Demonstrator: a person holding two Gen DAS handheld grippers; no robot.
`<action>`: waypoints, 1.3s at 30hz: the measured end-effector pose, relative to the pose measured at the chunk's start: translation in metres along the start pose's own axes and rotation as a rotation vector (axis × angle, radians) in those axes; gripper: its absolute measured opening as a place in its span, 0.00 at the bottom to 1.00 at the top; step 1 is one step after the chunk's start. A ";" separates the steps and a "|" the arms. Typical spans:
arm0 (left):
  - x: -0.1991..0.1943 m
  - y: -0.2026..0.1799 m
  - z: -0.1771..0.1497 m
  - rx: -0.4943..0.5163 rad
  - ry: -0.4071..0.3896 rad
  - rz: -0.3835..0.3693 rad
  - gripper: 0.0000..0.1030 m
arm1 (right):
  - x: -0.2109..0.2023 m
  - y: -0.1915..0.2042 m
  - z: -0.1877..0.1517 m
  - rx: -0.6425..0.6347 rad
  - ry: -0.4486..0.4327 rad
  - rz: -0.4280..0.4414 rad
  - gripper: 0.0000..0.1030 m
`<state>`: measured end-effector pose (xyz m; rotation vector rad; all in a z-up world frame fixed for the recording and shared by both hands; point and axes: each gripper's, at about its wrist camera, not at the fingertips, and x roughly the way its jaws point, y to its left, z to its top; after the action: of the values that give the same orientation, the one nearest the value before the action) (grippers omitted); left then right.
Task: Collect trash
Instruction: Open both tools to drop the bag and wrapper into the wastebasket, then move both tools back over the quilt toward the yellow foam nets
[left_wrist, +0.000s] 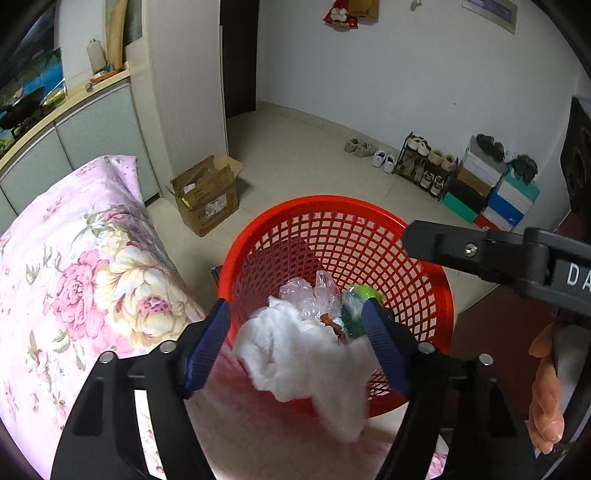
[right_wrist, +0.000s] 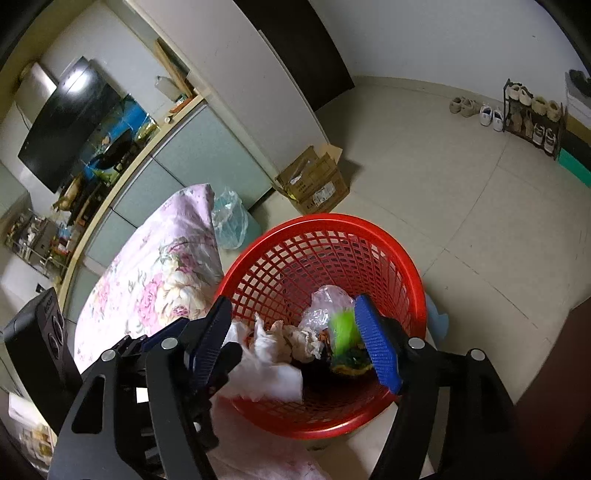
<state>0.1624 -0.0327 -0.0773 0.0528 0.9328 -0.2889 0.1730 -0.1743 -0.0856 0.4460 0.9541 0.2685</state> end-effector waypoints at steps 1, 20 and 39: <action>-0.002 0.002 0.000 -0.005 -0.002 0.000 0.72 | -0.002 -0.001 0.000 0.005 -0.004 0.001 0.65; -0.070 0.039 -0.020 -0.072 -0.111 0.115 0.77 | -0.031 0.013 -0.019 -0.044 -0.061 0.005 0.65; -0.134 0.105 -0.095 -0.213 -0.147 0.264 0.80 | -0.018 0.096 -0.069 -0.282 -0.006 0.083 0.65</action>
<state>0.0412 0.1141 -0.0359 -0.0412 0.7959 0.0518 0.1033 -0.0800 -0.0607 0.2273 0.8771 0.4697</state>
